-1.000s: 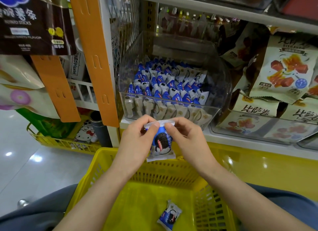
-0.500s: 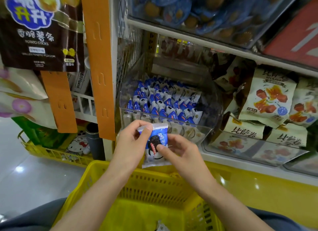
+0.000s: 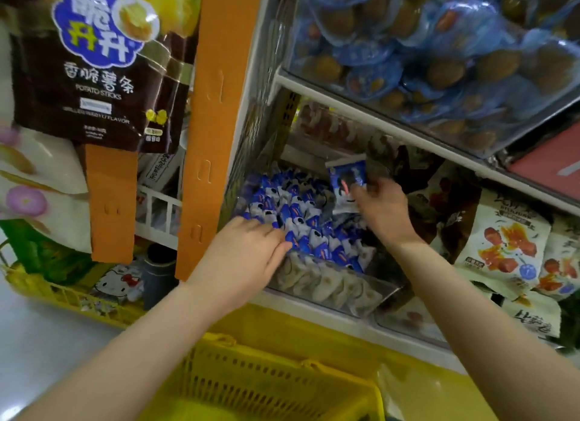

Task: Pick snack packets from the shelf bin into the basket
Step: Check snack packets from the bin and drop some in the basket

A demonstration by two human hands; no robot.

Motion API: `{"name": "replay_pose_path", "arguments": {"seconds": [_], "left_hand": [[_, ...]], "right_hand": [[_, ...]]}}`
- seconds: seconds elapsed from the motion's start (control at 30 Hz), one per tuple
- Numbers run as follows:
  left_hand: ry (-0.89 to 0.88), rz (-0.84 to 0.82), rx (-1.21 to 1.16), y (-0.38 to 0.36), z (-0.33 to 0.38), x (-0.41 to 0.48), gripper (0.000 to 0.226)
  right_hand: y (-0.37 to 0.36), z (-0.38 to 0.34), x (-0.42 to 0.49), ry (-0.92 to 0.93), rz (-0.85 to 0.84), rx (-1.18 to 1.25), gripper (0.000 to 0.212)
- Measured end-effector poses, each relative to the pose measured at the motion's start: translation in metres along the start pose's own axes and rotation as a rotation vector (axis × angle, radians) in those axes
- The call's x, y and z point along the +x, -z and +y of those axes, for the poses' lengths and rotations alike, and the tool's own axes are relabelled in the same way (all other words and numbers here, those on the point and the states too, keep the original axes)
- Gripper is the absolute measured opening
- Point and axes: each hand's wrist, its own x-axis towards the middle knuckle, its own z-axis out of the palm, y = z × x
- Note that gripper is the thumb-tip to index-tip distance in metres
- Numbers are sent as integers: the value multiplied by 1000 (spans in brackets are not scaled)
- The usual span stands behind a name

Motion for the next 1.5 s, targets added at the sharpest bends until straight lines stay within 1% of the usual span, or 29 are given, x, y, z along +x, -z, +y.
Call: {"name": "replay_pose_path", "arguments": {"seconds": [0.07, 0.17, 0.3, 0.37, 0.53, 0.63, 0.7, 0.8, 0.9, 0.93, 1.07, 1.17, 1.23, 1.33, 1.5], "left_hand": [[-28, -3, 1, -1, -3, -2, 50], [-62, 68, 31, -4, -6, -4, 43], [-78, 131, 1, -9, -8, -3, 41], [-74, 144, 1, -10, -8, -3, 41], [-62, 161, -2, -12, -7, -4, 40], [-58, 154, 10, -12, -7, -3, 38], [-62, 159, 21, -13, -7, -3, 36], [-69, 183, 28, -14, -7, -3, 36], [-75, 199, 27, -14, -7, -3, 38], [-76, 200, 25, -14, -7, -3, 38], [-78, 216, 31, -16, -7, -3, 37], [-78, 228, 36, -16, -6, -3, 32], [-77, 233, 36, -17, -6, -4, 30], [-84, 245, 40, -18, -6, -4, 35], [-95, 289, 24, -22, -7, -3, 38]], "right_hand": [[-11, 4, 19, -15, -76, -178, 18], [-22, 12, 39, 41, -250, -426, 32], [-34, 14, 52, -13, -436, -568, 41], [-42, 12, 55, -40, -447, -553, 39], [-58, 15, 60, -121, -361, -420, 31], [-61, 20, 61, -116, -336, -358, 31], [-61, 24, 62, -69, -322, -327, 30], [-58, 25, 66, 6, -390, -325, 29], [-52, 23, 75, 49, -519, -509, 36], [-52, 22, 77, 39, -534, -539, 39], [-62, 26, 73, -65, -467, -409, 38], [-68, 34, 65, -105, -438, -299, 39], [-66, 36, 63, -100, -470, -349, 37], [-64, 38, 63, -85, -537, -439, 34], [-56, 34, 57, 12, -566, -428, 34]]}}
